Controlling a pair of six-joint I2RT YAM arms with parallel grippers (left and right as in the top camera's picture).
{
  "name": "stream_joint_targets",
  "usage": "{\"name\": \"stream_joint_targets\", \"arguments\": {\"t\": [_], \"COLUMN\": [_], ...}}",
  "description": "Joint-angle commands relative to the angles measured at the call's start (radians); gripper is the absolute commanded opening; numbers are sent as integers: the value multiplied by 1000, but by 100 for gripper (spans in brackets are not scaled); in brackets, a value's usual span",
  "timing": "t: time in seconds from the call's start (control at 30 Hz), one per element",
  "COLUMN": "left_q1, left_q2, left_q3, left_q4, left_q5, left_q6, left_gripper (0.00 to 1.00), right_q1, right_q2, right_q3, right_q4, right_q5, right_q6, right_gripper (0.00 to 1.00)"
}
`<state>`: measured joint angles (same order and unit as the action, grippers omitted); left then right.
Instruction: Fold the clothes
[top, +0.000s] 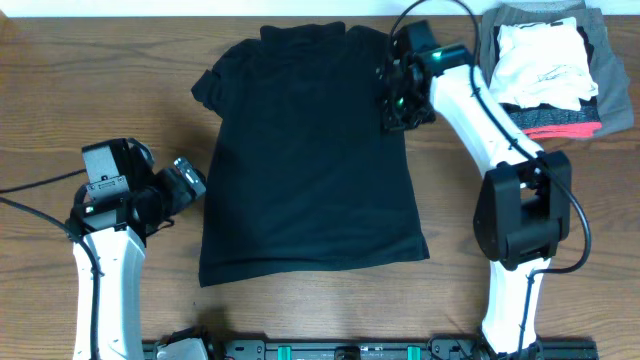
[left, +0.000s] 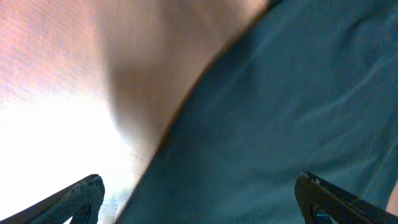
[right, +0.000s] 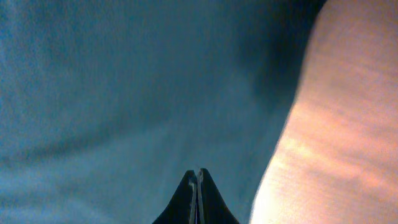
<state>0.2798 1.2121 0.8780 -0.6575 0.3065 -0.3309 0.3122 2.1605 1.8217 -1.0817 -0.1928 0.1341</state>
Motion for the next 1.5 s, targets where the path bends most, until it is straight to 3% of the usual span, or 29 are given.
{"name": "stream_joint_targets", "arguments": {"t": [0.0,0.23,0.47,0.73,1.23,1.3,1.47], "left_q1": [5,5,5,-6,-138,-134,-117], "left_q2": [13,114,236,316,571,605,663], "left_q3": [18,18,24,142,354,355,367], "left_q4": [43,217,357,372,437,483,613], "left_q5": [-42,-82,-34,0,-4,-5,-5], "left_q6": [21,24,55,112,182,182,182], "left_gripper": [100,98,98,98,98,98,98], "right_q1": [17,33,37,10,-274,-296,-291], "right_q2": [-8,-8,-8,-8,-8,-8,-45], "right_q3": [-60,-182,-283,-420,-488,-472,-398], "right_q4": [-49,-75,-59,15,281,286,249], "right_q5": [-7,-12,-16,87,71,26,-10], "right_q6": [72,78,112,203,127,82,15], "right_gripper": [1,2,2,1,10,13,42]}}
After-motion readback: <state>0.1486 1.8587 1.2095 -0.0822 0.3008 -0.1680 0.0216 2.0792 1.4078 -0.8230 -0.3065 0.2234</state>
